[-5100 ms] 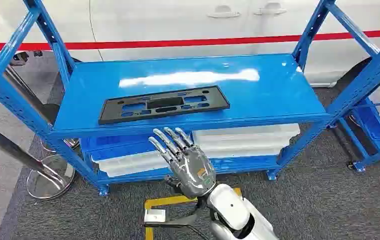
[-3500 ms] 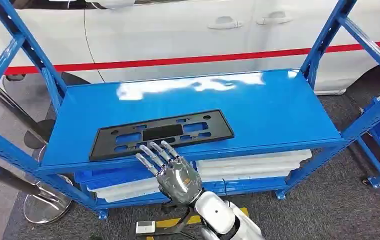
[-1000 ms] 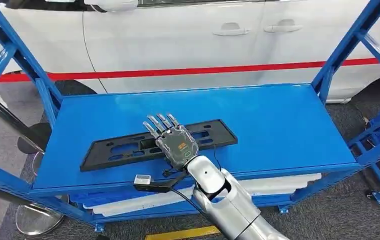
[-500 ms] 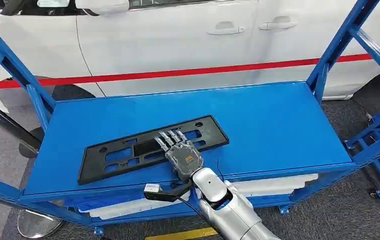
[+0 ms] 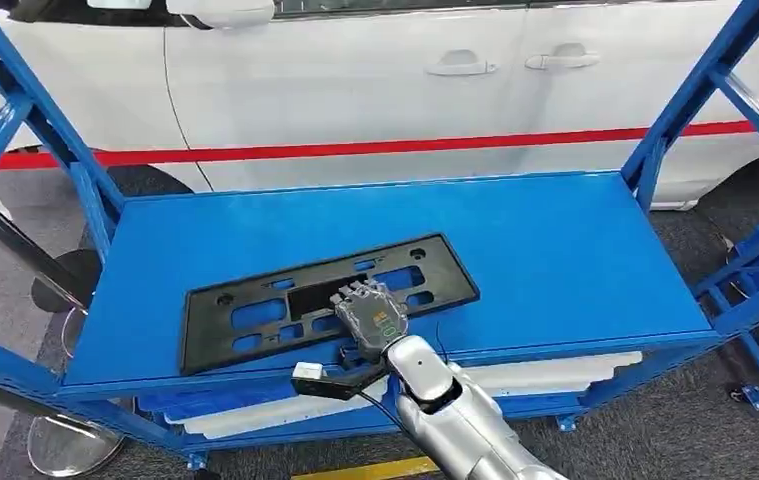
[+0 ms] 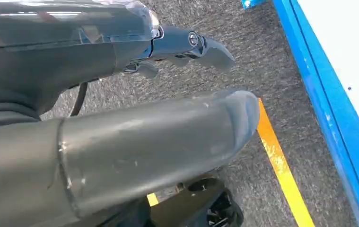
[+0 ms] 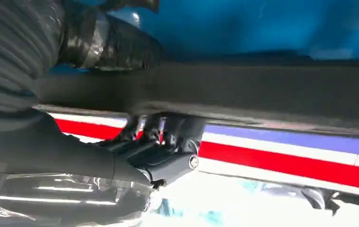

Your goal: Take the parts from the cabinet and place them on the table.

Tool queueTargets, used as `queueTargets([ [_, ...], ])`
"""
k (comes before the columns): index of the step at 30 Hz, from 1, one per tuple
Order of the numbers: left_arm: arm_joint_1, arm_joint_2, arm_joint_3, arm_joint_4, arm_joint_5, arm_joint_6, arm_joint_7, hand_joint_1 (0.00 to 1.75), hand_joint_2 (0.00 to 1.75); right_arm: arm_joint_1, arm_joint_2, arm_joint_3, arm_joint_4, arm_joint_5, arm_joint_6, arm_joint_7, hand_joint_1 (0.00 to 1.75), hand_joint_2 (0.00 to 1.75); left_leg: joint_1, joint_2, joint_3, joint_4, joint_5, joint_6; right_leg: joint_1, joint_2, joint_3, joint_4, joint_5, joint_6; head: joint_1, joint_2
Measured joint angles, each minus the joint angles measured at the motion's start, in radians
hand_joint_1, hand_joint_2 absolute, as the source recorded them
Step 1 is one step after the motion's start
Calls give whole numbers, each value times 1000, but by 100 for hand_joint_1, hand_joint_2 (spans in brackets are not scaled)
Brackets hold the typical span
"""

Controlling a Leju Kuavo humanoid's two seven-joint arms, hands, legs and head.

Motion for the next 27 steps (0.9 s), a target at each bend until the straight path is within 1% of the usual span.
queueTargets([
  [1, 0, -2, 0, 0, 0, 0, 0, 0, 0, -4, 2, 0, 5, -2, 0, -2, 175, 175, 0, -2, 1, 1, -2, -3, 1, 0, 44, -87, 32, -7, 0, 0],
  [2, 0, -2, 0, 0, 0, 0, 0, 0, 0, -9, 5, 0, 10, -4, 2, -3, 175, 175, -8, -3, -2, 5, -5, -8, 9, -1, 55, -115, 18, -11, 0, 0],
  [4, 0, -2, 0, 0, 0, 0, -1, 0, 0, -14, 14, 1, 17, -6, 4, -6, 175, 175, -7, -3, -4, 5, -4, -18, 9, 0, 50, -114, 21, -14, 0, 0],
  [5, 0, -2, 0, 0, 0, 0, -2, 0, 0, -16, 16, 1, 19, -8, 6, -7, 175, 175, -5, -3, -2, 3, -2, -24, 12, 1, 50, -113, 21, -18, 0, 0],
  [6, -1, -2, 0, 0, 0, 0, -2, 0, 0, -19, 18, 1, 21, -13, 9, -7, 175, 175, -5, -3, -1, 2, -4, -31, 7, 2, 53, -122, 25, -26, 0, 0],
  [7, 0, -1, 0, 0, 2, 0, -3, 0, 0, -22, 23, 1, 24, -18, 10, -7, 175, 175, -2, -2, -5, 16, -17, -37, 1, -3, 59, -129, 29, -33, 0, 0],
  [8, -1, -1, 0, 0, 3, 0, -4, 0, 0, -25, 25, 2, 27, -24, 13, -6, 175, 175, -3, -1, -20, 54, -46, -40, 0, -4, 59, -130, 30, -39, 0, 0],
  [9, -2, -1, 0, 0, 5, 2, -4, 0, 0, -26, 26, 1, 29, -37, 19, -6, 175, 175, -1, -1, -53, 124, -87, -44, 0, -6, 59, -130, 30, -41, 0, 0],
  [10, -2, 0, 0, 1, 8, 3, -4, 0, 0, -25, 26, 1, 30, -51, 21, -10, 175, 175, 1, -1, -91, 208, -127, -48, 1, -7, 58, -130, 29, -42, 0, 0],
  [11, 0, 2, 0, 2, 11, 5, -4, 0, 0, -24, 26, 0, 30, -69, 21, -14, 175, 175, 2, -1, -123, 278, -153, -52, 2, -9, 58, -130, 29, -43, 0, 0],
  [12, 2, 2, 0, 5, 14, 6, -4, 0, 0, -23, 26, -2, 30, -90, 21, -23, 175, 175, 3, -1, -141, 317, -156, -55, 2, -9, 58, -129, 29, -43, 0, 0],
  [13, 4, 3, 1, 7, 17, 6, -4, 0, 0, -19, 26, -4, 24, -112, 22, -34, 175, 175, 5, 0, -133, 301, -133, -57, 1, -8, 60, -129, 28, -42, 0, 0],
  [14, 4, 5, 1, 7, 18, 6, -4, 0, 0, -13, 26, -9, 9, -137, 31, -44, 175, 175, 7, 0, -101, 235, -89, -58, 1, -6, 61, -127, 27, -41, 0, 0],
  [15, 4, 5, 2, 7, 20, 7, -5, 0, 0, -7, 26, -12, -11, -165, 42, -53, 175, 175, 9, 1, -60, 152, -47, -57, -1, -4, 62, -124, 25, -38, 0, 0],
  [16, 4, 5, 3, 7, 27, 8, -5, 0, 0, -3, 27, -15, -38, -211, 52, -70, 175, 175, 11, 2, -12, 57, -7, -56, -1, -2, 62, -120, 21, -33, 0, 0],
  [17, 3, 5, 5, 8, 29, 8, -6, 0, 0, 2, 27, -16, -64, -256, 64, -82, 175, 175, 9, 2, 7, 20, -25, -52, 4, 0, 60, -116, 18, -27, 0, 0],
  [18, 3, 5, 8, 8, 32, 7, -8, 0, 0, 7, 27, -18, -101, -292, 79, -83, 175, 175, 5, -1, 7, 14, -22, -42, 8, 6, 55, -111, 18, -21, 0, 0],
  [19, 4, 5, 9, 8, 35, 7, -8, 0, 0, 11, 27, -17, -130, -312, 88, -83, 175, 175, 4, 1, 5, 15, -22, -40, 7, 6, 54, -112, 21, -17, 0, 0],
  [20, 6, 5, 9, 8, 35, 7, -8, 0, 0, 16, 27, -17, -148, -321, 93, -84, 175, 175, 1, 1, 4, 17, -22, -34, 5, 7, 55, -116, 23, -12, 0, 0],
  [21, 6, 6, 10, 8, 37, 8, -8, 0, 0, 20, 29, -18, -167, -349, 95, -97, 175, 175, 2, 1, 4, 14, -18, -27, 5, 7, 56, -116, 23, -4, 0, 0],
  [22, 6, 6, 10, 8, 43, 9, -8, 0, 0, 32, 29, -22, -190, -406, 96, -127, 175, 175, 10, 3, 7, 6, -11, -16, 1, 6, 54, -108, 12, 1, 0, 0],
  [23, 6, 6, 12, 8, 51, 9, -10, 0, 0, 46, 30, -26, -227, -473, 106, -151, 175, 175, 9, 2, 6, 5, -10, -9, 2, 4, 41, -77, -13, 3, 1, 0],
  [24, 7, 6, 17, 8, 60, 8, -12, 0, 0, 55, 33, -26, -294, -571, 126, -169, 175, 175, 9, 3, 4, 5, -11, -3, 1, 3, 9, -10, -56, 5, 0, 0],
  [25, 8, 6, 24, 8, 66, 8, -15, 0, 0, 66, 37, -26, -352, -699, 146, -184, 175, 175, 7, 5, 3, 6, -11, -2, 0, 2, -30, 71, -97, 7, 0, 0],
  [26, 10, 5, 34, 8, 72, 7, -18, 0, 0, 78, 43, -29, -437, -839, 171, -172, 175, 175, 5, 7, 0, 6, -11, -2, 0, 1, -73, 157, -130, 9, 0, 0],
  [27, 12, 5, 40, 8, 76, 6, -19, 0, 0, 85, 45, -29, -508, -925, 186, -158, 175, 175, 5, 7, -1, 7, -12, -1, 0, 1, -96, 202, -138, 9, 0, 0],
])
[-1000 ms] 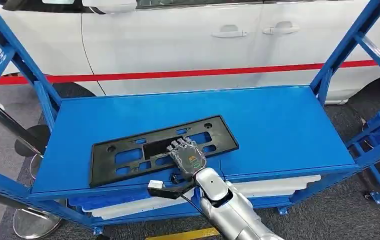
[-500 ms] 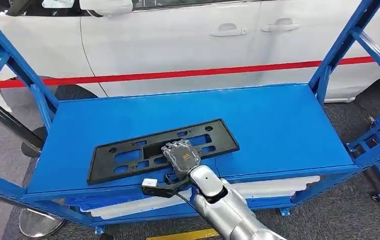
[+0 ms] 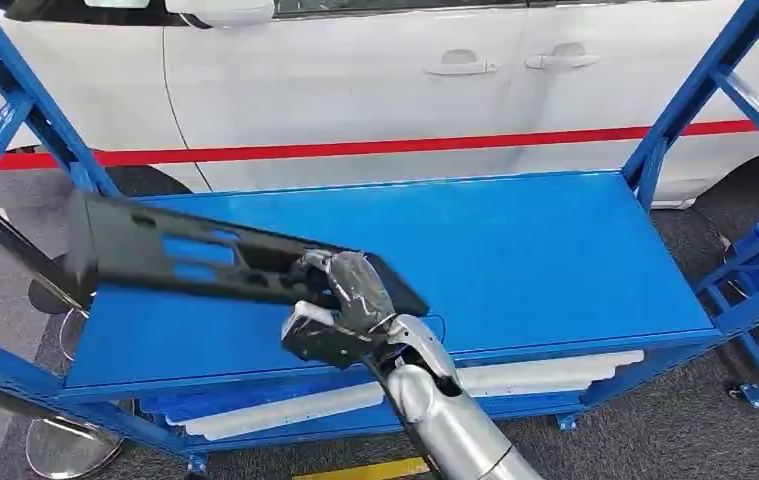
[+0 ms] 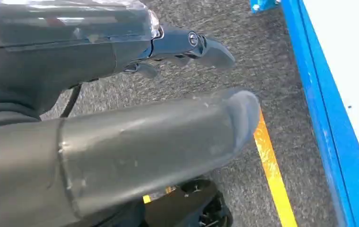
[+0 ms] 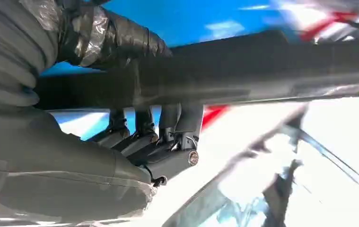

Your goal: Take the parts from the cabinet and place them on the table.

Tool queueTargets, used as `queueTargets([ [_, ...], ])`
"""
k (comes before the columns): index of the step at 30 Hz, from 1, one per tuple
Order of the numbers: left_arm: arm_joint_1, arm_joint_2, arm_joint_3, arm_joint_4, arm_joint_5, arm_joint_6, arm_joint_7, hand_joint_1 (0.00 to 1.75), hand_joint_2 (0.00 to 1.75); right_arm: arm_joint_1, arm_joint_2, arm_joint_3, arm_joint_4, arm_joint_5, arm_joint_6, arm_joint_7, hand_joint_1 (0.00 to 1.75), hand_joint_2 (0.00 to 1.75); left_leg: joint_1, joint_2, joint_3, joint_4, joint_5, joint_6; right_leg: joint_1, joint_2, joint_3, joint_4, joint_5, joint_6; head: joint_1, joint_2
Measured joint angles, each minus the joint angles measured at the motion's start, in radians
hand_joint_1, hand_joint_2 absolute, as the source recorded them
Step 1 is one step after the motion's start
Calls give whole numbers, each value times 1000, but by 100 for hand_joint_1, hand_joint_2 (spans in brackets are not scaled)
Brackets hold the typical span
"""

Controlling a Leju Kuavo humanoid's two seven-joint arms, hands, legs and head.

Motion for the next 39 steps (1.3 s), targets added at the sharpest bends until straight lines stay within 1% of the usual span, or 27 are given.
queueTargets([
  [1, 1, 0, 6, 0, 5, -1, -2, 0, 0, 5, 0, -5, -79, -109, 8, 0, 175, 175, 0, -1, 0, 2, -1, 1, 0, 0, -1, -2, 19, -1, 0, 0],
  [2, 1, 0, 14, 0, 8, -1, -4, 0, 0, 7, 0, -13, -143, -200, 13, -1, 175, 175, -1, -4, 1, 3, -3, 1, 0, 0, 20, -49, 56, -3, 0, 0],
  [4, 1, 0, 24, 0, 16, 2, -8, 0, 0, 7, -2, -29, -262, -342, 16, -31, 175, 175, -2, -9, 6, 5, -7, -2, 2, 0, 104, -223, 151, -14, 0, 0],
  [5, 2, 0, 27, 0, 17, 3, -11, 0, 0, 8, -6, -41, -318, -397, 16, -46, 175, 175, -3, -11, 5, 5, -9, -5, 4, -1, 129, -287, 164, -23, 0, 0],
  [6, 1, 0, 32, 0, 21, 6, -15, 0, 0, 9, -10, -55, -362, -438, 18, -57, 175, 175, -11, -14, 3, 13, -12, -11, 9, -2, 137, -303, 160, -25, 0, 0],
  [9, 5, 1, 49, 0, 29, 10, -25, 0, 0, 44, -32, -107, -478, -549, 32, -84, 175, 175, -9, -11, 5, 3, -11, -25, 13, 2, 137, -306, 155, -30, 0, 0],
  [10, 4, 2, 52, 0, 35, 10, -27, 0, 0, 59, -40, -122, -500, -570, 38, -86, 175, 175, -10, -11, 5, 6, -18, -32, -2, 0, 144, -320, 161, -38, 0, 0],
  [11, 4, 4, 57, 0, 40, 9, -30, 0, 0, 73, -47, -135, -513, -583, 39, -88, 175, 175, -8, -7, 0, 26, -35, -36, -2, -1, 149, -326, 162, -42, 0, 0],
  [14, 5, 7, 74, 0, 50, 8, -36, 0, 0, 112, -64, -168, -534, -596, 43, -89, 175, 175, -4, -7, -100, 243, -147, -46, -1, -5, 149, -325, 160, -51, 0, 0],
  [15, 7, 7, 76, 0, 50, 6, -36, 0, 0, 123, -68, -175, -540, -596, 44, -89, 175, 175, -4, -7, -131, 304, -163, -49, 0, -4, 148, -324, 160, -51, 0, 0],
  [16, 9, 7, 78, 0, 51, 6, -36, 0, 0, 129, -71, -180, -544, -596, 45, -90, 175, 175, -3, -7, -139, 316, -152, -50, 0, -4, 149, -323, 159, -51, 0, 0],
  [17, 9, 8, 80, 0, 52, 6, -36, 0, 0, 134, -74, -184, -547, -596, 45, -90, 175, 175, -2, -7, -125, 281, -120, -50, 0, -2, 150, -321, 157, -51, 0, 0],
  [18, 8, 8, 84, 0, 52, 6, -37, 0, 0, 137, -74, -186, -551, -597, 46, -90, 175, 175, -2, -6, -92, 210, -74, -48, 0, 0, 152, -319, 155, -49, 0, 0],
  [19, 8, 9, 85, 0, 52, 6, -37, 0, 0, 138, -74, -187, -553, -598, 47, -90, 175, 175, -2, -6, -38, 95, -14, -43, 0, 1, 156, -314, 150, -44, 0, 0],
  [20, 7, 10, 87, 0, 52, 6, -37, 0, 0, 139, -74, -188, -556, -599, 48, -90, 175, 175, -3, -6, -13, 31, 0, -36, 0, 1, 157, -312, 146, -41, 0, 0],
  [21, 7, 10, 90, 0, 51, 6, -37, 0, 0, 139, -76, -189, -559, -600, 48, -91, 175, 175, -10, -6, -1, 19, -10, -31, 7, 2, 151, -305, 144, -35, 0, 0],
  [24, 5, 10, 94, 0, 55, 6, -37, 0, 0, 144, -79, -192, -564, -595, 45, -89, 175, 175, -13, -9, -8, 17, -11, -21, 2, 1, 146, -309, 149, -21, 0, 0],
  [25, 7, 10, 95, 0, 56, 10, -35, 0, 0, 145, -79, -193, -565, -565, 36, -82, 175, 175, -5, -8, -3, 4, -5, -12, 8, 1, 148, -309, 148, -14, 0, 0],
  [26, 8, 10, 96, 0, 54, 16, -32, 0, 0, 153, -81, -193, -566, -542, 28, -78, 175, 175, -2, -5, 2, -2, 0, -6, 3, 1, 147, -296, 133, -10, 0, 0],
  [27, 7, 10, 97, 0, 55, 21, -27, 0, 0, 164, -85, -194, -566, -515, 24, -72, 175, 175, -1, -4, 3, -5, 1, 2, 3, 0, 128, -255, 103, -7, 0, 0],
  [29, 8, 9, 106, -3, 61, 23, -18, 0, 0, 217, -97, -196, -567, -480, 24, -67, 175, 175, -2, -4, 2, -4, 4, 6, -1, 0, 55, -99, 23, 1, 0, 0],
  [30, 10, 8, 112, -4, 63, 21, -16, 0, 0, 250, -101, -197, -569, -477, 28, -67, 175, 175, -3, -5, 2, -3, 4, 6, -2, 0, 25, -39, -2, 3, 0, 0],
  [31, 13, 6, 119, -8, 68, 16, -14, 0, 0, 288, -105, -198, -573, -474, 34, -71, 175, 175, -3, -5, 0, -1, 4, 6, -4, 0, 8, -7, -5, 4, 0, 0],
  [33, 19, -1, 128, -21, 69, 5, -10, 0, 0, 366, -111, -198, -584, -476, 48, -89, 175, 175, -3, -8, -2, 4, 2, 3, -8, -2, 50, -94, 64, 5, 0, 0],
  [35, 20, -13, 137, -35, 69, 0, -5, 0, 0, 429, -112, -198, -600, -476, 59, -110, 175, 175, -3, -11, -3, 12, -4, -3, -10, -4, 138, -268, 145, 0, 0, 0],
  [36, 20, -18, 143, -44, 69, -5, -1, 0, 0, 453, -112, -198, -607, -476, 65, -116, 175, 175, -8, -11, -8, 17, -7, -9, -5, -4, 148, -294, 133, -4, 0, 0],
  [39, 24, -31, 152, -69, 67, -13, 8, 0, 0, 515, -112, -198, -626, -476, 86, -127, 175, 175, -9, -10, -13, 18, 1, -24, 2, 2, 137, -291, 147, -16, 0, 0],
])
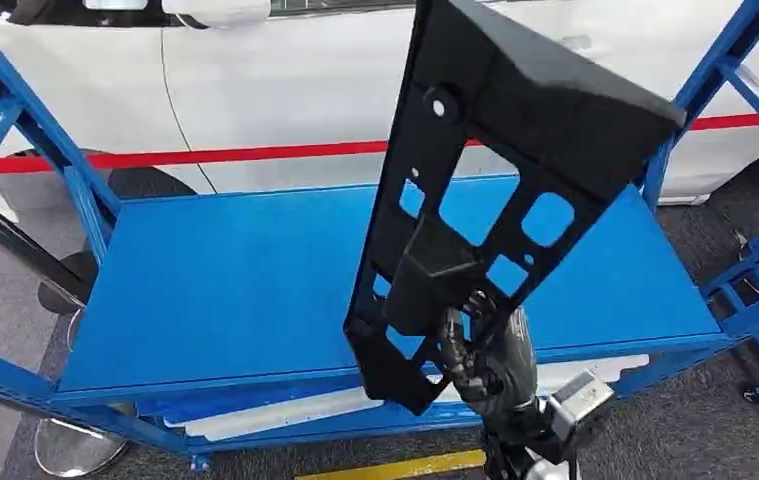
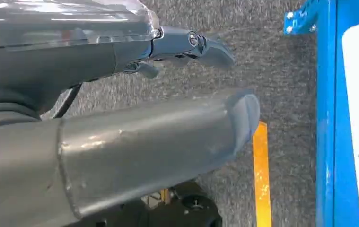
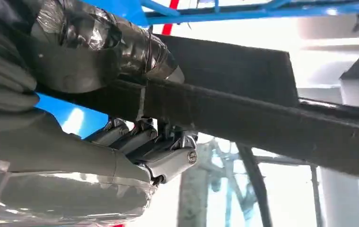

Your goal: Take the parts from the cabinet and place them on the table.

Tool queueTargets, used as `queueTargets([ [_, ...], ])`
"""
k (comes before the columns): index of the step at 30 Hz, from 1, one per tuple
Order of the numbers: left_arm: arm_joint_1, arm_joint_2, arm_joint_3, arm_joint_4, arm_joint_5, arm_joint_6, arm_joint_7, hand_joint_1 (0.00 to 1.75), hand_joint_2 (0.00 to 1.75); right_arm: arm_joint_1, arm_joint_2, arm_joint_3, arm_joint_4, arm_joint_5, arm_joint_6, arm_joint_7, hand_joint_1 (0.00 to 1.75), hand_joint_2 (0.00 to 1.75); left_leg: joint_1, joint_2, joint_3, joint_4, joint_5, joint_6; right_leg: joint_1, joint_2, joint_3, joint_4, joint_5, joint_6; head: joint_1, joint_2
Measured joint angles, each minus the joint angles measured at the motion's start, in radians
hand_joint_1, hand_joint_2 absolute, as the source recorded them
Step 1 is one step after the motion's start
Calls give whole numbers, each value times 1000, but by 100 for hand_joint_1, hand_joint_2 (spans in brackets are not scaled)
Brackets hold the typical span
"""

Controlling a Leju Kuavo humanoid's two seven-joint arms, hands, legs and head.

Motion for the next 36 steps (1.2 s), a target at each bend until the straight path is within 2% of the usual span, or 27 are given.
queueTargets([
  [1, 2, -6, 3, -10, -1, -3, 7, 0, 0, 14, 0, 0, -7, 0, 7, -1, 175, 175, 0, 0, -1, 0, 2, -6, -5, -1, -3, -5, 6, -9, 0, 0],
  [2, 1, -10, 8, -19, -5, -4, 12, 0, 0, 24, 2, 0, -13, 5, 14, -6, 175, 175, 5, 2, -5, 12, -18, -12, -9, -6, -5, -11, 14, -20, 0, 0],
  [3, 2, -14, 12, -30, -9, -7, 19, 0, 0, 34, 4, 0, -21, 13, 25, -10, 175, 175, 4, 3, -19, 43, -58, -14, -9, -7, -11, -12, 20, -30, 0, 0],
  [5, 2, -23, 17, -51, -15, -13, 30, 0, 0, 49, 9, 0, -33, 23, 48, -19, 175, 175, 5, 3, -68, 184, -157, -20, -6, -10, -29, -11, 32, -37, 0, 0],
  [6, 3, -27, 18, -58, -19, -15, 32, 0, 0, 54, 10, 0, -36, 26, 60, -20, 175, 175, 5, 3, -89, 255, -194, -22, -4, -11, -39, -10, 39, -38, 0, 0],
  [7, 3, -29, 19, -65, -20, -16, 35, 0, 0, 59, 11, 0, -39, 32, 69, -20, 175, 175, 5, 3, -96, 299, -210, -22, -2, -12, -50, -9, 47, -38, 0, 0],
  [8, 4, -31, 19, -69, -21, -17, 36, 0, 0, 62, 11, 0, -40, 35, 77, -21, 175, 175, 5, 3, -77, 290, -202, -20, 0, -12, -61, -8, 55, -37, 0, 0],
  [9, 4, -32, 19, -75, -21, -17, 37, 0, 0, 63, 11, 0, -41, 40, 79, -21, 175, 175, 5, 3, -35, 236, -178, -16, 2, -11, -71, -6, 63, -36, 0, 0],
  [11, 2, -36, 19, -87, -21, -17, 39, 0, 0, 64, 15, 1, -47, 46, 87, -21, 175, 175, 1, 3, 101, 33, -115, -1, 4, -10, -88, -5, 80, -32, 0, 0],
  [12, -2, -36, 19, -93, -22, -17, 40, 0, 0, 64, 18, 2, -49, 47, 92, -21, 175, 175, -3, 3, 139, -44, -125, 7, 4, -11, -89, -3, 88, -27, 0, 0],
  [14, -3, -40, 19, -98, -25, -18, 41, 0, 0, 63, 19, 5, -50, 48, 98, -27, 175, 175, -13, 2, 130, -38, -104, 10, 2, -13, -91, -7, 104, -11, 0, 0],
  [16, -1, -40, 21, -98, -32, -16, 43, 0, 0, 64, 19, 8, -51, 48, 112, -30, 175, 175, -18, 2, 124, -38, -85, 20, -1, -13, -88, -19, 126, 0, 0, 0],
  [17, -1, -42, 24, -98, -35, -15, 43, 0, 0, 64, 19, 8, -53, 48, 114, -33, 175, 175, -4, 8, 116, -49, -62, 27, 1, -10, -95, -17, 123, 6, 0, 0],
  [19, -3, -41, 25, -98, -37, -10, 43, 0, 0, 64, 19, 8, -56, 49, 115, -35, 175, 175, -4, 16, 86, -50, -38, 42, -3, -7, -123, 55, 4, 14, 0, 0],
  [21, -2, -41, 27, -98, -42, -7, 42, 0, 0, 64, 19, 9, -56, 50, 118, -36, 175, 175, -5, 18, 57, -48, -16, 43, -8, -7, -154, 202, -106, 24, 0, 0],
  [22, -2, -41, 29, -97, -42, -5, 41, 0, 0, 64, 19, 9, -56, 50, 121, -36, 175, 175, -5, 20, 41, -45, -4, 41, -9, -7, -161, 265, -125, 28, 0, 0],
  [23, -2, -41, 31, -97, -42, -2, 40, 0, 0, 64, 19, 9, -56, 51, 124, -36, 175, 175, -5, 20, 20, -39, 9, 37, -10, -8, -148, 293, -106, 31, 0, 0],
  [24, -2, -41, 32, -96, -42, -2, 39, 0, 0, 64, 19, 9, -56, 51, 125, -36, 175, 175, -4, 21, 3, -33, 16, 34, -12, -8, -120, 277, -74, 33, 0, 0],
  [25, -3, -41, 33, -94, -42, 0, 39, 0, 0, 64, 19, 9, -56, 52, 127, -37, 175, 175, -3, 21, -13, -26, 23, 30, -14, -8, -67, 223, -39, 32, 0, 0],
  [26, -4, -41, 35, -91, -42, 2, 38, 0, 0, 63, 19, 11, -56, 52, 127, -37, 175, 175, -2, 21, -28, -18, 29, 26, -17, -8, 2, 137, -21, 31, 0, 0],
  [27, -6, -41, 35, -89, -42, 2, 38, 0, 0, 62, 19, 12, -56, 52, 127, -38, 175, 175, -2, 19, -36, -8, 33, 21, -18, -7, 71, 48, -38, 29, 0, 0],
  [28, -5, -40, 36, -88, -42, 4, 36, 0, 0, 60, 19, 15, -57, 53, 127, -39, 175, 175, -8, 17, -48, 1, 37, 15, -9, -6, 113, -27, -71, 23, 0, 0],
  [31, -5, -38, 40, -86, -42, 5, 34, 0, 0, 61, 19, 18, -57, 55, 128, -43, 175, 175, -5, 18, -51, -3, 62, -7, -1, -4, 97, -24, -64, -1, 0, 0],
  [32, -2, -36, 43, -85, -42, 6, 34, 0, 0, 61, 19, 19, -57, 55, 128, -44, 175, 175, -5, 15, -58, -2, 69, -14, -9, -7, 85, -33, -49, -14, -1, 0],
  [33, -4, -35, 43, -83, -42, 6, 33, 0, 0, 59, 19, 21, -57, 55, 128, -45, 175, 175, 0, 14, -71, 14, 32, -17, -11, -12, 74, -32, -36, -24, -1, 0],
  [34, -4, -35, 43, -82, -42, 6, 33, 0, 0, 59, 19, 23, -57, 55, 128, -45, 175, 175, 0, 14, -85, 56, -33, -21, -10, -12, 58, -32, -24, -35, -1, 0],
  [36, -4, -33, 43, -80, -42, 6, 33, 0, 0, 59, 19, 24, -57, 55, 130, -45, 175, 175, 1, 14, -114, 195, -151, -29, -6, -13, 26, -32, 1, -38, -1, 0],
])
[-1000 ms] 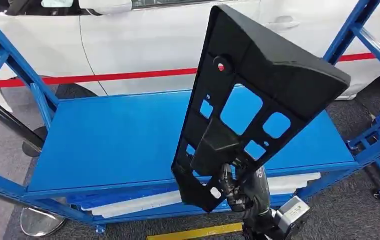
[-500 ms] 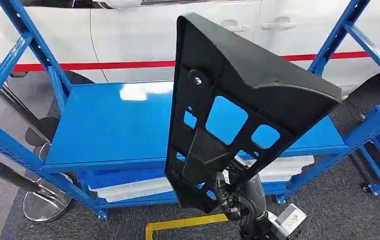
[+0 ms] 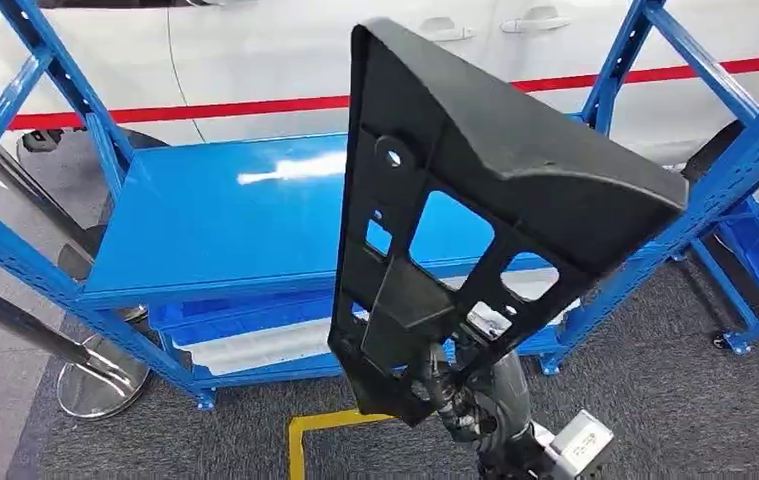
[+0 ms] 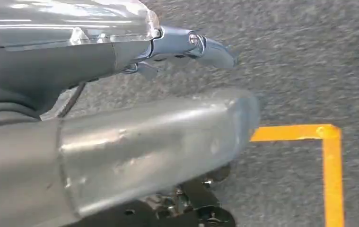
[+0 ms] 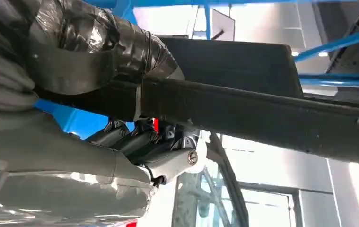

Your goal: Take the parts from the cabinet and place them on the table.

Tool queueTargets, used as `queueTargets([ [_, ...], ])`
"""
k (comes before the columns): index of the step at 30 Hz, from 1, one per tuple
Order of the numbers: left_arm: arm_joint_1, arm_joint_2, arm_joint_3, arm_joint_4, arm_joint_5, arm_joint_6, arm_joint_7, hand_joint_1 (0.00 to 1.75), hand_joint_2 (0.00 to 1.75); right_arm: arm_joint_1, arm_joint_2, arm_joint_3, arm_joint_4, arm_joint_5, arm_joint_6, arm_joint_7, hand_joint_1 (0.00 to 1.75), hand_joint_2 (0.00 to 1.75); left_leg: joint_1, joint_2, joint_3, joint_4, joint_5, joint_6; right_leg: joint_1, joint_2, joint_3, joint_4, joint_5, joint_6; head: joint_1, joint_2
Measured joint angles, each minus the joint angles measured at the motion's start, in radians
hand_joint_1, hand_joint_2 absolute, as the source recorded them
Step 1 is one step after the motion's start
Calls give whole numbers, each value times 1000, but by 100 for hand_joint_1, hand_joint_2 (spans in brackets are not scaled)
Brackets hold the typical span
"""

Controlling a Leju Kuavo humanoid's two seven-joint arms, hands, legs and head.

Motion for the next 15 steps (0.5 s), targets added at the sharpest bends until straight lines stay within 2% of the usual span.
queueTargets([
  [1, -1, 2, 0, 1, 0, 0, 0, 0, 0, 0, 0, 0, 0, 0, 0, 0, 175, 175, 0, 0, -7, 59, -22, -2, 2, -1, -15, 2, 11, 0, 0, 0],
  [2, -1, 3, 0, 3, 0, 0, 0, 0, 0, 0, 0, 0, 0, 0, 0, 0, 175, 175, 0, 0, -3, 100, -12, -1, 5, -2, -33, 5, 24, 0, 0, 0],
  [3, -1, 5, 0, 6, 0, 2, 0, 0, 0, 0, 0, 0, 1, 0, 0, 0, 175, 175, 0, 0, 21, 95, 24, 1, 7, -2, -51, 9, 34, 1, 0, 0],
  [4, -1, 5, 0, 8, 1, 2, 0, 0, 0, 0, 0, 0, 1, 0, 0, 0, 175, 175, -1, 0, 61, 53, 64, 5, 9, -2, -67, 13, 43, 2, 0, 0],
  [5, -2, 6, 0, 8, 1, 3, -2, 0, 0, -1, 0, 0, 0, 0, 0, 2, 175, 175, -3, -1, 118, -18, 93, 13, 11, -2, -82, 18, 51, 4, 0, 0],
  [6, -4, 6, 0, 8, 1, 3, -3, 0, 0, -1, 0, 0, 1, 0, 0, 3, 175, 175, -5, -1, 190, -113, 93, 22, 12, -1, -93, 22, 61, 6, 0, 0],
  [7, -8, 10, 0, 8, 1, 4, -3, 0, 0, -1, 0, 0, 0, 0, 0, 3, 175, 175, -12, -1, 254, -213, 48, 33, 17, -1, -98, 26, 69, 11, 0, 0],
  [8, -8, 11, 0, 9, 1, 5, -5, 0, 0, -2, 0, 0, 0, 0, 0, 4, 175, 175, -12, -1, 271, -251, 42, 33, 15, -3, -98, 25, 77, 17, 0, 0],
  [10, -9, 11, 1, 11, 2, 6, -6, 0, 0, -4, 0, 0, 1, 0, 0, 7, 175, 175, -19, -2, 259, -247, 56, 42, 9, -7, -95, 13, 99, 29, 0, 0],
  [11, -8, 11, 1, 11, 1, 6, -5, 0, 0, -3, 0, 0, 1, -1, 1, 12, 175, 175, -16, -2, 252, -256, 73, 49, 11, -6, -96, 7, 113, 37, 0, 0],
  [12, -9, 11, 3, 13, 1, 6, -5, 0, 0, -3, 0, -1, 2, -2, 1, 14, 175, 175, -8, 7, 244, -263, 91, 55, 7, -2, -104, 18, 88, 42, 0, 0],
  [13, -8, 12, 3, 14, 1, 5, -5, 0, 0, -3, 0, -1, 2, -3, 2, 15, 175, 175, -8, 6, 229, -263, 103, 65, 7, 1, -118, 47, 30, 47, 1, 0],
  [14, -8, 13, 4, 15, 1, 5, -5, 0, 0, -3, 0, -1, 3, -3, 2, 16, 175, 175, -8, 8, 214, -263, 114, 69, 4, 1, -132, 103, -38, 51, 0, 0],
  [15, -8, 13, 4, 15, 1, 5, -5, 0, 0, -3, 0, -2, 3, -4, 2, 16, 175, 175, -9, 8, 196, -260, 128, 70, 2, 1, -150, 184, -101, 56, 0, 0],
])
